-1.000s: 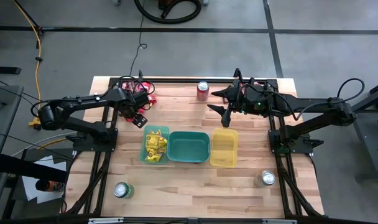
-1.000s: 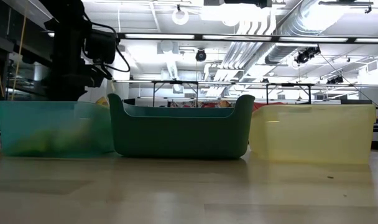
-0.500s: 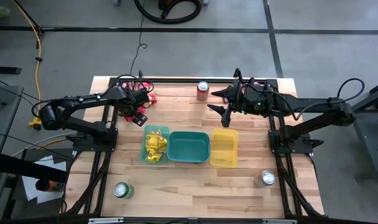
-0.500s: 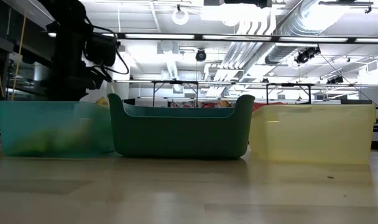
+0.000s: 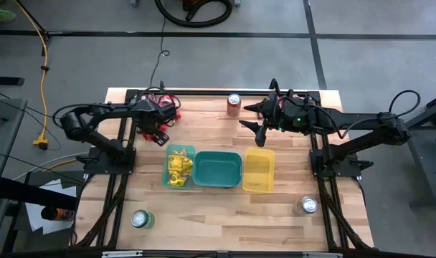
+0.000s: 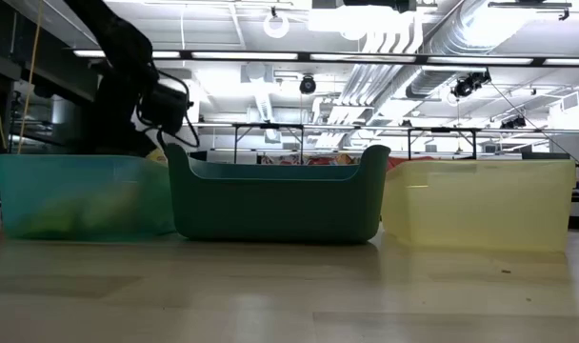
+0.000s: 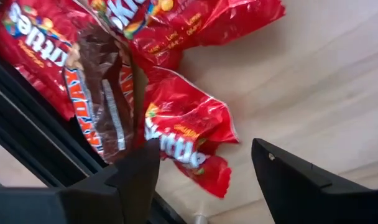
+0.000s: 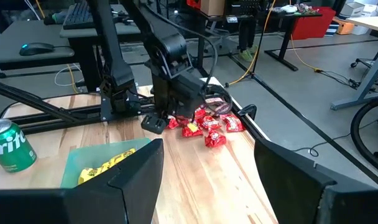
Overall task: Sort candy
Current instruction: Put the red candy into the yellow bin
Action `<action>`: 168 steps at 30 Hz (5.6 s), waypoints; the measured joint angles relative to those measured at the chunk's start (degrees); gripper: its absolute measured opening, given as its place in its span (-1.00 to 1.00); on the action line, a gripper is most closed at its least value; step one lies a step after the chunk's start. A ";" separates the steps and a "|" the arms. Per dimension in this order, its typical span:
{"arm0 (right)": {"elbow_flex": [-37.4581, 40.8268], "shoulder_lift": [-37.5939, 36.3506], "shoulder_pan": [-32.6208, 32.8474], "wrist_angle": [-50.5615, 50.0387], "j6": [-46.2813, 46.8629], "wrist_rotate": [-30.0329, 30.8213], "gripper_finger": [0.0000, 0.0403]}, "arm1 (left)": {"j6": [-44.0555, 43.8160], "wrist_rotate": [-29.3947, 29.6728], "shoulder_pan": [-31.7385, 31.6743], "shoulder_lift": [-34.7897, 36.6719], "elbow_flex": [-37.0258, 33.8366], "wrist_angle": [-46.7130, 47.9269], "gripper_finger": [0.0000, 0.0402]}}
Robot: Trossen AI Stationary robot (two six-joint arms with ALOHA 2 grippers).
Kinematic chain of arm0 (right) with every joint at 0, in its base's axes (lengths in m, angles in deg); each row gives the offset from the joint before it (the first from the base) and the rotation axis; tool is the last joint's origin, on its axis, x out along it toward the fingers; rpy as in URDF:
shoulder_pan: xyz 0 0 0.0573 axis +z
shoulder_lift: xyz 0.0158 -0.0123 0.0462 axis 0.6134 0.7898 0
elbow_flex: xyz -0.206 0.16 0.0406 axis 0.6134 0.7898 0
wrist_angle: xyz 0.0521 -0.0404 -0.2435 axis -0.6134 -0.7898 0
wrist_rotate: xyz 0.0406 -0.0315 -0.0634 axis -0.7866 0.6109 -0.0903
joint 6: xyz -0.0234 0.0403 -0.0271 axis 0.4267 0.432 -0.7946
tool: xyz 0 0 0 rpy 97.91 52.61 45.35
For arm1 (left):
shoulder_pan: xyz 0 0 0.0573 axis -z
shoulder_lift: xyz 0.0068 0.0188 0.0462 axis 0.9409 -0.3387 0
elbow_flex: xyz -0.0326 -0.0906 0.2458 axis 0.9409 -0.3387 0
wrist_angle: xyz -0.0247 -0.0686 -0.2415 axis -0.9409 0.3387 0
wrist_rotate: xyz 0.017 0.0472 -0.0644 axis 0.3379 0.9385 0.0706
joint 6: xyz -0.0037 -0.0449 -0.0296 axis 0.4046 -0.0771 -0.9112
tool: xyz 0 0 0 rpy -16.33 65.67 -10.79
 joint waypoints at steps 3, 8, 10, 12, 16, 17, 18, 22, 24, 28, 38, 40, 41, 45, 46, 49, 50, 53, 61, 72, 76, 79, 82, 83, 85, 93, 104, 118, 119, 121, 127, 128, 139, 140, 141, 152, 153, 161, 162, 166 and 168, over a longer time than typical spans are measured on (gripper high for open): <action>0.00 0.00 0.00 0.00 -0.02 0.00 0.23 | 0.26 0.08 -0.02 -2.44 -0.09 -0.01 -0.02; 0.00 0.00 0.00 -0.27 -0.02 0.00 0.23 | 1.46 -0.35 0.00 -5.77 -0.60 -0.46 -0.68; 0.00 0.00 0.00 -0.47 -0.02 0.00 0.23 | 2.10 -1.55 -0.02 -5.52 -0.47 -0.47 -0.90; 0.00 0.00 0.00 -0.57 -0.02 0.00 0.23 | 2.23 -3.05 0.14 -4.05 -0.13 -0.25 -0.93; 0.00 0.00 0.00 -0.55 -0.04 0.02 0.23 | 2.31 -4.75 1.11 3.15 2.83 0.22 -0.98; 0.00 0.00 0.00 -0.55 -0.04 0.00 0.23 | 2.29 -5.45 1.26 5.67 3.82 0.22 -0.99; 0.00 0.00 0.00 -0.51 -0.04 0.01 0.23 | 2.18 -6.03 1.51 8.20 4.77 0.08 -0.99; 0.00 0.00 0.00 0.05 -0.09 0.02 0.23 | 0.70 -9.27 3.37 19.27 8.02 -6.01 -1.00; 0.00 0.00 0.00 0.52 -0.48 0.02 0.23 | 0.70 -12.55 4.82 24.86 8.13 -12.67 -1.00; 0.00 0.00 0.00 1.95 -0.74 0.01 0.23 | 0.01 -16.06 9.55 32.49 8.13 -28.55 -1.00; 0.00 0.00 0.00 2.75 0.81 -2.46 0.23 | 2.57 -15.08 26.03 25.79 8.11 -49.32 -1.00; 0.00 0.00 0.00 2.92 2.25 -6.67 0.23 | 4.79 -15.35 28.56 22.46 8.11 -55.96 -1.00; 0.00 0.10 0.00 3.26 3.03 -8.99 0.23 | 6.11 -15.39 29.56 20.82 8.11 -59.55 -1.00; 0.00 1.82 0.23 4.88 4.43 -12.90 0.23 | 9.52 -16.40 31.47 15.56 8.11 -72.25 -1.00; 0.02 2.31 0.34 5.58 4.39 -13.00 0.23 | 9.59 -17.16 31.61 14.72 8.11 -74.02 -1.00; 0.02 4.25 0.44 8.12 3.94 -13.39 0.23 | 8.18 -18.09 31.75 13.03 8.13 -76.61 -1.00; 0.02 5.11 0.44 9.23 3.97 -14.45 0.23 | 7.86 -18.25 31.76 12.74 8.13 -76.55 -1.00; 0.02 7.06 0.44 12.06 4.46 -19.46 0.23 | 7.21 -18.67 31.76 12.28 8.13 -76.59 -1.00; 0.02 9.43 0.44 13.16 5.47 -21.55 0.23 | 7.17 -18.71 31.76 12.30 8.13 -76.63 -1.00; 0.02 9.49 0.44 12.96 5.82 -20.52 -0.73 | 8.42 -18.67 31.54 12.34 8.13 -76.50 -1.00; 0.02 9.27 0.42 12.27 4.85 -20.52 -0.90 | 10.70 -18.24 31.54 12.43 8.22 -73.93 -0.92; 0.02 7.71 0.11 9.11 3.69 -19.97 -0.91 | 10.77 -18.01 31.01 13.73 8.22 -68.74 -0.79; 0.02 4.31 -0.81 4.52 2.93 -18.26 -0.97 | 10.71 -16.81 30.12 16.48 8.17 -60.86 -0.62; 0.02 3.13 -1.24 3.39 2.78 -17.58 -0.96 | 10.75 -16.13 29.83 17.68 8.15 -58.42 -0.56; 0.02 0.48 -1.96 0.88 2.40 -16.11 -0.96 | 10.75 -14.15 29.36 20.11 8.15 -53.67 -0.44; 0.00 -7.07 -3.06 -5.49 4.42 -15.78 -0.99 | 9.35 -11.06 28.59 27.16 8.15 -41.31 -0.10; 5.58 -7.32 1.60 -17.22 14.74 -18.59 -1.00 | 7.60 -10.60 28.63 27.86 8.15 -37.81 -0.04; 23.50 -7.04 10.53 -16.73 44.93 -25.77 -0.77 | 6.69 -5.59 28.65 27.86 8.15 -36.52 -0.04; 23.54 -7.06 10.41 -16.62 44.46 -25.36 -0.70 | 6.69 -5.53 28.65 27.86 8.15 -36.52 -0.04; 23.41 -7.06 10.14 -16.65 42.82 -24.31 -0.52 | 6.67 -5.53 28.65 27.86 8.15 -36.52 -0.04; 20.58 -7.06 10.06 -18.27 35.19 -22.88 -0.03 | 6.62 -5.53 28.65 27.86 8.15 -36.52 -0.04; 19.22 -7.06 9.69 -19.56 33.56 -22.66 0.03 | 6.62 -5.53 28.65 27.86 8.15 -36.52 -0.04; 1.25 -7.13 -8.92 -48.68 38.03 8.82 0.15 | 5.87 -5.55 28.65 27.86 8.15 -36.90 -0.04; 1.59 -7.10 -12.08 -49.94 39.27 8.46 0.15 | 5.38 -5.55 28.65 27.86 8.15 -36.89 -0.04; 2.51 -7.10 -15.11 -50.53 40.21 7.72 0.15 | 5.10 -5.55 28.65 27.86 8.15 -36.89 -0.04; 22.24 -2.96 -37.21 -38.63 50.53 5.59 0.15 | 5.11 -5.75 28.68 27.86 8.15 -37.42 -0.04; 23.46 -2.19 -38.30 -36.90 51.37 5.61 0.15 | 5.13 -5.75 28.68 27.86 8.15 -37.40 -0.04; 27.87 6.90 -44.66 -26.62 57.96 7.00 0.15 | 5.11 -5.84 28.68 27.86 8.15 -37.71 -0.04; 27.87 8.00 -45.19 -25.23 57.74 7.25 0.15 | 5.13 -5.84 28.68 27.86 8.15 -37.79 -0.04; 27.87 12.07 -47.08 -22.02 56.46 7.16 0.15 | 5.10 -5.84 28.68 27.86 8.15 -38.36 -0.04; 27.87 13.86 -47.72 -22.56 56.48 6.77 0.12 | 5.11 -6.03 28.68 27.86 8.15 -38.31 -0.04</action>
